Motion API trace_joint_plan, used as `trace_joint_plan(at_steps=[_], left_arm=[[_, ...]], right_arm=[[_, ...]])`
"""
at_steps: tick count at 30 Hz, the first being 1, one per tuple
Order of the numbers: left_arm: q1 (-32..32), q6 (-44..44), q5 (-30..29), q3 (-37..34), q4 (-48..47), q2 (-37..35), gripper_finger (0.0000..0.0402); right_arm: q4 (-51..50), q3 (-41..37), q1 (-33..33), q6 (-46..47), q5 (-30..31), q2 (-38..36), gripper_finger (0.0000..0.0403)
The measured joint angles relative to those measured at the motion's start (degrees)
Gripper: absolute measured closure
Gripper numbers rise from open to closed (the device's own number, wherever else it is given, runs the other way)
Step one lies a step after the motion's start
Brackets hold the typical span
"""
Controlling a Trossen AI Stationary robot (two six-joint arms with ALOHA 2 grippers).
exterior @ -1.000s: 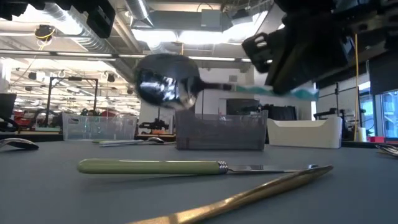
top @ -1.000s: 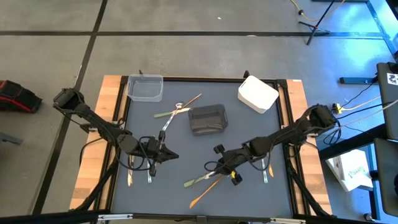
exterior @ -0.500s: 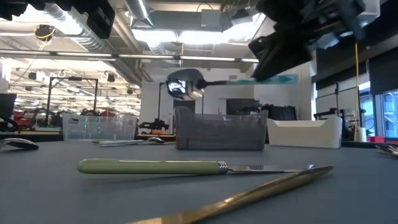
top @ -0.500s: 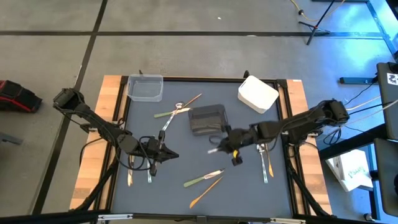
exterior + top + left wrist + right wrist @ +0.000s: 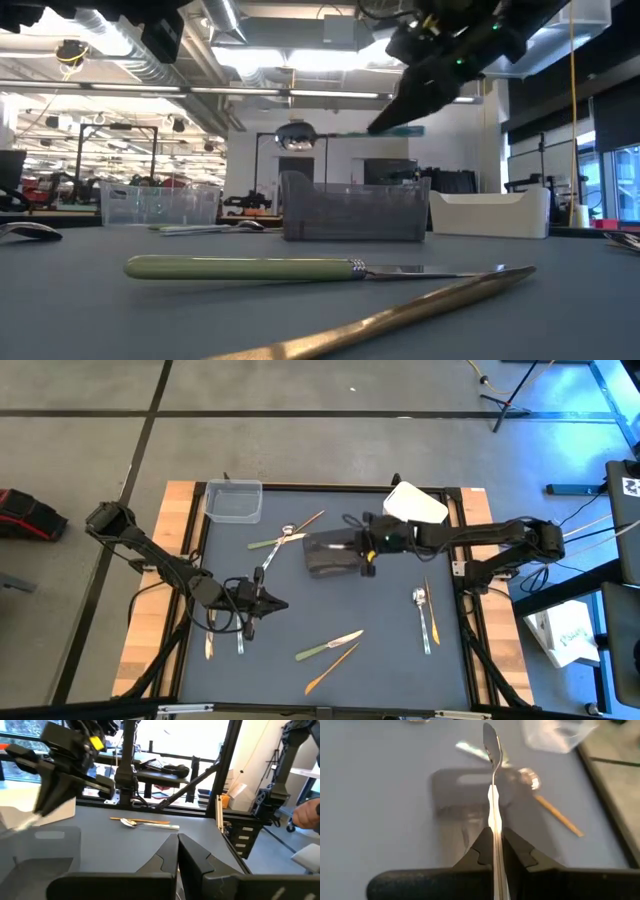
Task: Sort silverware by color (type)
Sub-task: Put the bottom blue spoon into the black bin
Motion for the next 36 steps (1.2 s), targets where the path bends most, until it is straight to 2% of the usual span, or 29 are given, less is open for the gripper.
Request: trace_joint_plan(at_steps=[6,12,16,28,36], left_arm=[[0.0,0.0,-0.1,0.0,-0.1,0.0,0.0398],[0.0,0.0,-0.1,0.0,-0.1,0.0,0.0398],[0.0,0.0,-0.1,0.0,0.0,0.0,0.0398],[0.0,0.0,-0.1,0.0,0.0,0.0,0.0398],[0.1,0.4,0.0,0.0,-1.1,0.0,0.0398]], right_arm=[[6.5,0.0,-2.7,-1.4,-0.2,4.7,0.0394],[4.7,0.0,-3.0,-1.7,0.1,8.4,0.0394],[4.7,0.0,-3.0,-1.9,2.4,8.6,0.0393],[1.6,0.0,-2.9,-0.8,2.6,8.9,0.0393],[0.2,0.0,-2.9,4.3,2.7,8.9,0.0383]])
